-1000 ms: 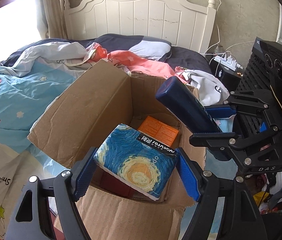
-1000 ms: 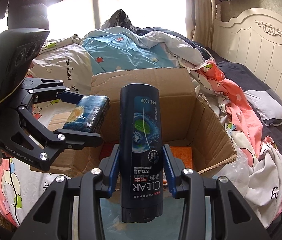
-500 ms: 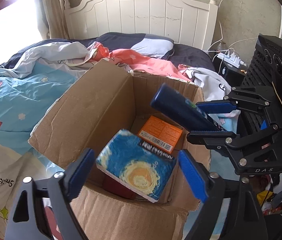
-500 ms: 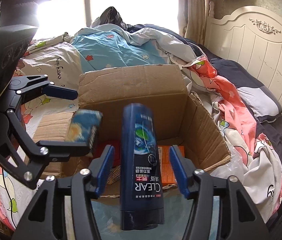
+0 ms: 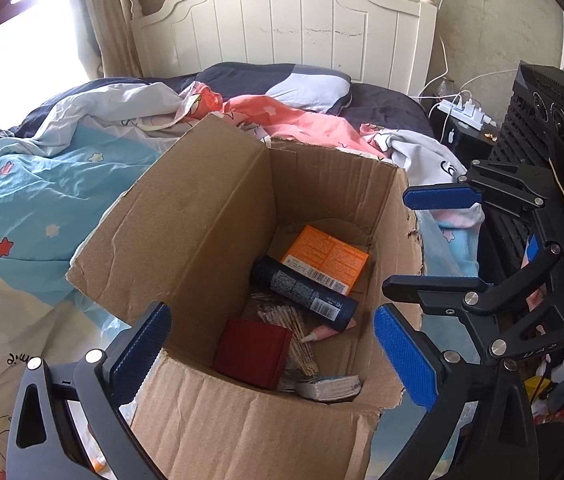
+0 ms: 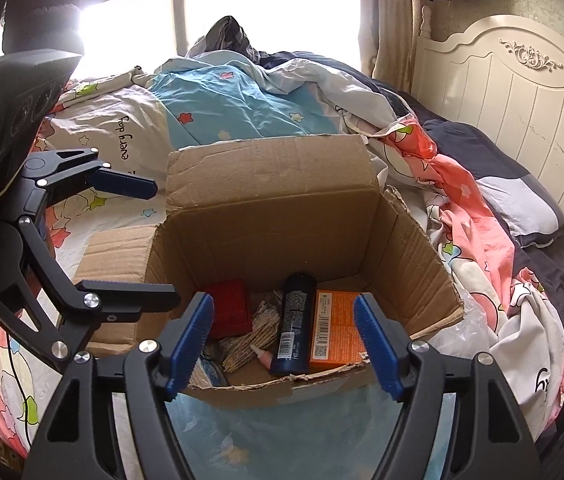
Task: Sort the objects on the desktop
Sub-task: 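Move both tools back toward the red case and orange tube on the bed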
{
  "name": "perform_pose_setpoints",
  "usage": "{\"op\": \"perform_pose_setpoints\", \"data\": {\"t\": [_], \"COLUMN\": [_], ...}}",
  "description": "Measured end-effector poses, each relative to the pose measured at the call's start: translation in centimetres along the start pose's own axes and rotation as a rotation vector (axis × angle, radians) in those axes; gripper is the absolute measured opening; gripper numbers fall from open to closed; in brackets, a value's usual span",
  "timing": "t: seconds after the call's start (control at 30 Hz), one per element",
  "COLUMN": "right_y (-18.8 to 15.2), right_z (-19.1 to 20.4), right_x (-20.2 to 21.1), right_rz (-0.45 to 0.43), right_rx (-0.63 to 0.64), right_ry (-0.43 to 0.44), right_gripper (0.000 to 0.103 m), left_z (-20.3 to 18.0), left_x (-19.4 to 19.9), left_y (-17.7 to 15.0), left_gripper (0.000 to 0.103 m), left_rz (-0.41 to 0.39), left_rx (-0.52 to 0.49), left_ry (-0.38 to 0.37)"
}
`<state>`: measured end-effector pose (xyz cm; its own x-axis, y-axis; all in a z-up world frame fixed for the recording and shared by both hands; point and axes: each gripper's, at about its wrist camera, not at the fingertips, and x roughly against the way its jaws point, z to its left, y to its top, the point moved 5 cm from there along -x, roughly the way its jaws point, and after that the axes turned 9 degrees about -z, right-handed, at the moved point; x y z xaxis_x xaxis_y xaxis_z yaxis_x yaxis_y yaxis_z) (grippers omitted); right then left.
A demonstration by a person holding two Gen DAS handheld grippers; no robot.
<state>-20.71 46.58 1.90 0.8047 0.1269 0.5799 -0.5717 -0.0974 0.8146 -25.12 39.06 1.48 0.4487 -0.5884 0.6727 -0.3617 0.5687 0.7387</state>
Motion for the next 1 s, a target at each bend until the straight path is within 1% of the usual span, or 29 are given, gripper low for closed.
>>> {"op": "perform_pose_setpoints", "data": {"t": [0.23, 0.47, 0.57, 0.7, 0.87, 1.0], "right_y": [0.2, 0.5, 0.5, 0.4, 0.6, 0.7], "right_z": [1.0, 3.1, 3.8, 5.5, 7.2, 8.8], "right_x": [0.4, 1.0, 1.0, 1.2, 1.2, 1.1], "right_rz": [-0.003, -0.002, 0.007, 0.015, 0.017, 0.025], "right_rx": [0.007, 0.044, 0.045, 0.07, 0.087, 0.102], "right_ry": [0.008, 0.006, 0.006, 0.012, 0.025, 0.044], "right_gripper": [0.069, 0.069, 0.069, 0.069, 0.07, 0.07], "left_z": [0.3, 1.0, 1.4, 2.2, 3.5, 4.6], "left_x": [1.0, 3.0, 4.1, 6.1, 8.1, 9.3], "left_y": [-0.2, -1.6, -2.2, -3.3, -5.2, -6.6], "left_gripper": [0.103, 0.103, 0.103, 0.103, 0.103, 0.103], "left_rz": [-0.009, -0.002, 0.001, -0.005, 0.02, 0.038], "left_rx": [0.003, 0.016, 0.003, 0.014, 0.015, 0.046], "left_ry": [0.009, 0.025, 0.05, 0.072, 0.119, 0.146]}}
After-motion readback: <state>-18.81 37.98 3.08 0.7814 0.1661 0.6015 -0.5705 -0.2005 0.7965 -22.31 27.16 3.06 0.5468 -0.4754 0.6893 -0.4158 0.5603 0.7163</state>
